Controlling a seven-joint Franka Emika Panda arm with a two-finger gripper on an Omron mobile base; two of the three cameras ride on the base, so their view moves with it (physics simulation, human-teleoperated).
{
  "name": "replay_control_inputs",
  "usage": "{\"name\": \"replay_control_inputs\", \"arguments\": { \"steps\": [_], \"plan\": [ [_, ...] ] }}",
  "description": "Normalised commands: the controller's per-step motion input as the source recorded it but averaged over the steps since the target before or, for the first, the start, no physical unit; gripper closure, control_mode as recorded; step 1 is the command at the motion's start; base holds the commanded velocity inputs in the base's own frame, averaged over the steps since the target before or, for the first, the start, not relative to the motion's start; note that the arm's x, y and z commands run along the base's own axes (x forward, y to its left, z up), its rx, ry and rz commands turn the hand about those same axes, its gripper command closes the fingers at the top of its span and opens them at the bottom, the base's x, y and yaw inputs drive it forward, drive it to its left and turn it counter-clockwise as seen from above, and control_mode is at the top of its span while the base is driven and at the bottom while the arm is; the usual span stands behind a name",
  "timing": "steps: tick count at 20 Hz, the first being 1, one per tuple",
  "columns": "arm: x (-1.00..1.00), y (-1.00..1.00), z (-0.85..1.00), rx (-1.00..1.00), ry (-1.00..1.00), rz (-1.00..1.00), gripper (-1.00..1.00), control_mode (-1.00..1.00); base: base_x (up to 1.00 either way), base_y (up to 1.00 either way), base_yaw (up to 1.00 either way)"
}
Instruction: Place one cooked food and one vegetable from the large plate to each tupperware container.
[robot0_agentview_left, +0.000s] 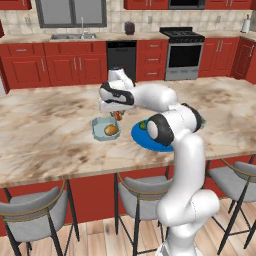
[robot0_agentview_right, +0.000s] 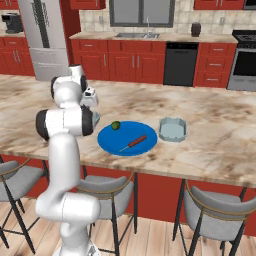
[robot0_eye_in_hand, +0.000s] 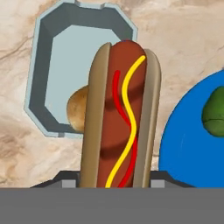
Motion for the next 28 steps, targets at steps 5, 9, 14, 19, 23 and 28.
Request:
{"name": "replay_control_inputs", "arguments": {
  "steps": [5,9,14,19,23,28],
  "plan": [
    [0.48,0.47,-0.24,-0.03,0.02,-0.07,1.00,-1.00,0.00,0.00,0.00],
    [0.36,0.26,-0.46,-0.06,0.14,-0.06,1.00,-1.00,0.00,0.00,0.00],
    [-0.03,0.00,-0.21,-0.02,0.08,-0.01,1.00,-1.00,0.00,0.00,0.00],
    [-0.98,-0.07,0.05,0.02,-0.14,0.05,1.00,-1.00,0.00,0.00,0.00],
    [-0.91,0.00,0.16,0.01,-0.05,0.02,1.00,-1.00,0.00,0.00,0.00],
    [-0.85,-0.17,0.16,-0.03,0.07,0.00,1.00,-1.00,0.00,0.00,0.00]
  ]
}}
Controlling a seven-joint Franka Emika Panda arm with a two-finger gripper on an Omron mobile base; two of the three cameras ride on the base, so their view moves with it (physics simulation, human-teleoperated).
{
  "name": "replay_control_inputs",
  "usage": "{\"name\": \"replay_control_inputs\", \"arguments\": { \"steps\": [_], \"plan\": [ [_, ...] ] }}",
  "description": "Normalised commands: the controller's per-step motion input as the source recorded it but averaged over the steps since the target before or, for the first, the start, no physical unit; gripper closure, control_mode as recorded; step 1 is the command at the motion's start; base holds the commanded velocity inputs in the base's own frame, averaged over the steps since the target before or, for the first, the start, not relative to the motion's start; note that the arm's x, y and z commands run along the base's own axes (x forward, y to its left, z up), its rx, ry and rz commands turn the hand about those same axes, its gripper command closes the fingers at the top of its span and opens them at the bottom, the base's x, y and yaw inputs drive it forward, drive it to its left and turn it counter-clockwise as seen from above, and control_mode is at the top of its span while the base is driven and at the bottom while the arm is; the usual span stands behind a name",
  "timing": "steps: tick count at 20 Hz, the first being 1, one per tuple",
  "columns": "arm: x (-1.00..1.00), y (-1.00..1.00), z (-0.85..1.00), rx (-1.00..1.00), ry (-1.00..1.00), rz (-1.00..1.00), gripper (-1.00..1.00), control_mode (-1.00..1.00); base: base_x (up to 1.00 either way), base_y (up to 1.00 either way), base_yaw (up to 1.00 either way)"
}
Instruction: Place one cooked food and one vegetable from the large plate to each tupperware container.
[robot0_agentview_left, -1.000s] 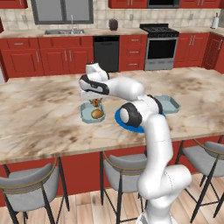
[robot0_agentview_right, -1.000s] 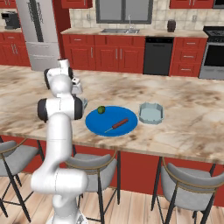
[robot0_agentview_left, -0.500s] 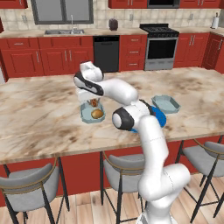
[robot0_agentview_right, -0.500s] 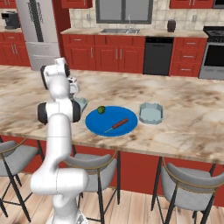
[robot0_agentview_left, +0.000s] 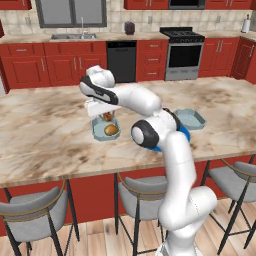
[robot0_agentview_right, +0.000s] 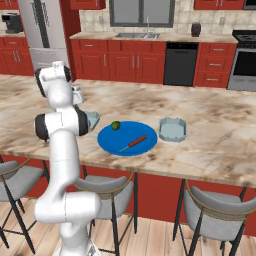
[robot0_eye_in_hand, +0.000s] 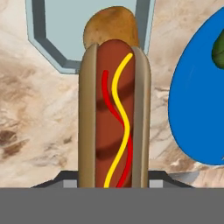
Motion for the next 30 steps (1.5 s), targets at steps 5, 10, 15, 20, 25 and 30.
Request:
{"name": "replay_control_inputs", "arguments": {
  "steps": [5,10,15,20,25,30],
  "plan": [
    [-0.17,0.03,0.04,-0.04,-0.10,0.00,1.00,-1.00,0.00,0.00,0.00],
    [0.11,0.00,-0.09,0.00,-0.46,0.00,1.00,-1.00,0.00,0.00,0.00],
    [0.08,-0.02,-0.31,0.03,-0.20,0.00,1.00,-1.00,0.00,0.00,0.00],
    [0.12,0.00,-0.23,0.01,-0.07,0.00,1.00,-1.00,0.00,0.00,0.00],
    [0.49,0.19,0.24,0.00,0.00,0.00,1.00,-1.00,0.00,0.00,0.00],
    [0.22,0.22,0.02,0.00,0.00,0.07,1.00,-1.00,0.00,0.00,0.00]
  ]
}}
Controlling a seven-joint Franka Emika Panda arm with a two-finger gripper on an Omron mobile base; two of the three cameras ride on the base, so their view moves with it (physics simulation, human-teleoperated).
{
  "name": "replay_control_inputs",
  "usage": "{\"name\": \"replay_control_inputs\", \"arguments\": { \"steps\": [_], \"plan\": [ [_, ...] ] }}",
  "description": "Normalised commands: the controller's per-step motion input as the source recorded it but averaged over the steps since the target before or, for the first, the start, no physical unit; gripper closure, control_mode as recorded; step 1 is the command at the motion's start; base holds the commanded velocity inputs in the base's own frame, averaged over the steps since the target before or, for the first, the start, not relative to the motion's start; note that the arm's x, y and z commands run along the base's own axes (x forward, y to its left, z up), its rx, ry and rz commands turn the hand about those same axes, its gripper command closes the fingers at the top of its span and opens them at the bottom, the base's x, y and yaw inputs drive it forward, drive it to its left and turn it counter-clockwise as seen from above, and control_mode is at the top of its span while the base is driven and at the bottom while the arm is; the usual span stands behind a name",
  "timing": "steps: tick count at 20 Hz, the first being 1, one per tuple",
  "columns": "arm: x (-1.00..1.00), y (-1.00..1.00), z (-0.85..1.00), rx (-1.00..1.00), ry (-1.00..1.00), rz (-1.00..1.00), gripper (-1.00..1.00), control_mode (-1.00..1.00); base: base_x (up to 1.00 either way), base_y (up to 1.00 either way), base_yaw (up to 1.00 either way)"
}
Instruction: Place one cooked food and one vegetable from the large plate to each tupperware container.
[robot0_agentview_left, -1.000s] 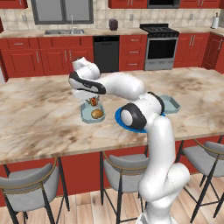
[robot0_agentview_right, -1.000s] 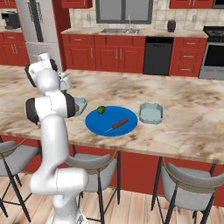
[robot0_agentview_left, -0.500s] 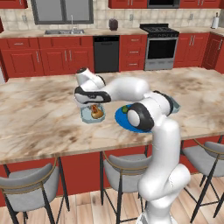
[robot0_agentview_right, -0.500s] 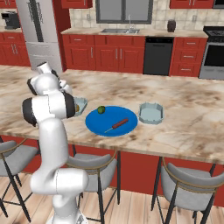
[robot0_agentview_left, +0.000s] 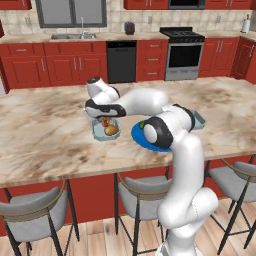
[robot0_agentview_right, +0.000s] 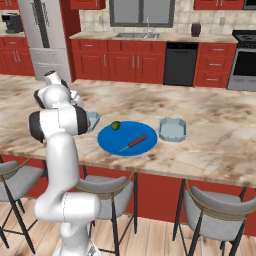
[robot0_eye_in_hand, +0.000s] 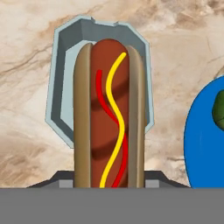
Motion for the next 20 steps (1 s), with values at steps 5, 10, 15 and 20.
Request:
{"name": "replay_control_inputs", "arguments": {
  "steps": [5,10,15,20],
  "plan": [
    [0.10,0.13,-0.14,0.00,0.00,0.10,1.00,-1.00,0.00,0.00,0.00],
    [0.20,0.00,-0.23,0.01,0.01,0.08,1.00,-1.00,0.00,0.00,0.00],
    [0.12,0.00,-0.35,0.00,0.00,0.03,1.00,-1.00,0.00,0.00,0.00],
    [0.08,0.01,-0.27,0.00,0.00,0.01,1.00,-1.00,0.00,0.00,0.00]
  ]
}}
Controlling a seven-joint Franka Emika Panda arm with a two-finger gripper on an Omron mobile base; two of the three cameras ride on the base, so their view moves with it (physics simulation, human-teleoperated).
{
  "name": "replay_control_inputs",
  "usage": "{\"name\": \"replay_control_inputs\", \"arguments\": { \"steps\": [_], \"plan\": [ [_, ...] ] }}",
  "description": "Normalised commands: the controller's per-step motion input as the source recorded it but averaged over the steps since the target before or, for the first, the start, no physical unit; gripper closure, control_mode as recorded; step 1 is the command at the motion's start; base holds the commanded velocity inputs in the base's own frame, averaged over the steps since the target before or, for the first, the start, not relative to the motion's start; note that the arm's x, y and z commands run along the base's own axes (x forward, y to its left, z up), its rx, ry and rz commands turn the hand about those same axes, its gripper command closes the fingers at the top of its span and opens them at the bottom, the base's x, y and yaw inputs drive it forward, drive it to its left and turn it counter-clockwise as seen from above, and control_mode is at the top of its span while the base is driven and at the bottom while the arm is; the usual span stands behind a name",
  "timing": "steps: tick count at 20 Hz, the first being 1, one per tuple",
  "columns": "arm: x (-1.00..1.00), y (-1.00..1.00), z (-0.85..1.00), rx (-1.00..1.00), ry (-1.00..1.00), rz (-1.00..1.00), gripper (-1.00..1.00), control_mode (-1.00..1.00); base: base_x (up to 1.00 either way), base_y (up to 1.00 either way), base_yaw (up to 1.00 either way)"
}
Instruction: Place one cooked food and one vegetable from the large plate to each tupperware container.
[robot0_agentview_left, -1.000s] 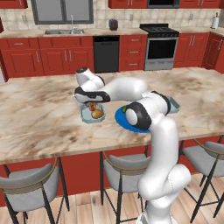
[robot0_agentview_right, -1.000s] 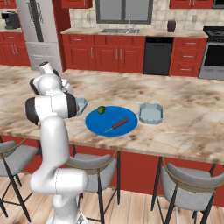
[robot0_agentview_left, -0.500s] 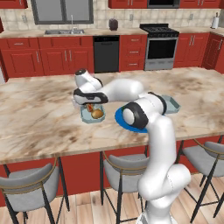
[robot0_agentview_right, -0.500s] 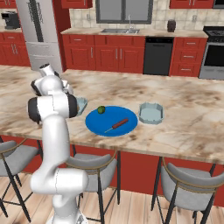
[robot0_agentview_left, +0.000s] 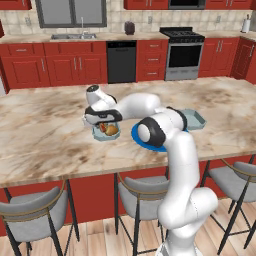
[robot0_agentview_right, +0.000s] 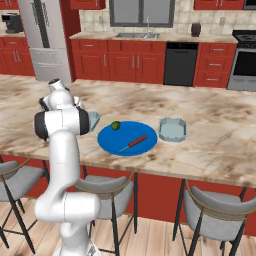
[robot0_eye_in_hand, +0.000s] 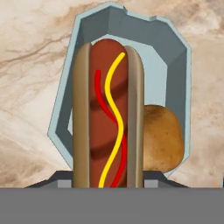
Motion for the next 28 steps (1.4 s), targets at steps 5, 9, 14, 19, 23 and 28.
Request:
{"name": "replay_control_inputs", "arguments": {
  "steps": [5,9,14,19,23,28],
  "plan": [
    [0.15,0.08,-0.08,0.00,0.00,0.00,1.00,-1.00,0.00,0.00,0.00],
    [0.13,0.07,-0.03,0.00,0.00,0.00,1.00,-1.00,0.00,0.00,0.00],
    [0.00,0.01,0.00,0.00,0.01,0.00,-1.00,-1.00,0.00,0.00,0.00],
    [0.04,0.00,-0.01,0.00,0.00,0.00,-1.00,-1.00,0.00,0.00,0.00],
    [0.23,0.00,0.00,0.00,0.00,0.00,-1.00,-1.00,0.00,0.00,0.00],
    [0.11,-0.01,0.04,0.00,0.00,0.00,-1.00,-1.00,0.00,0.00,0.00]
  ]
}}
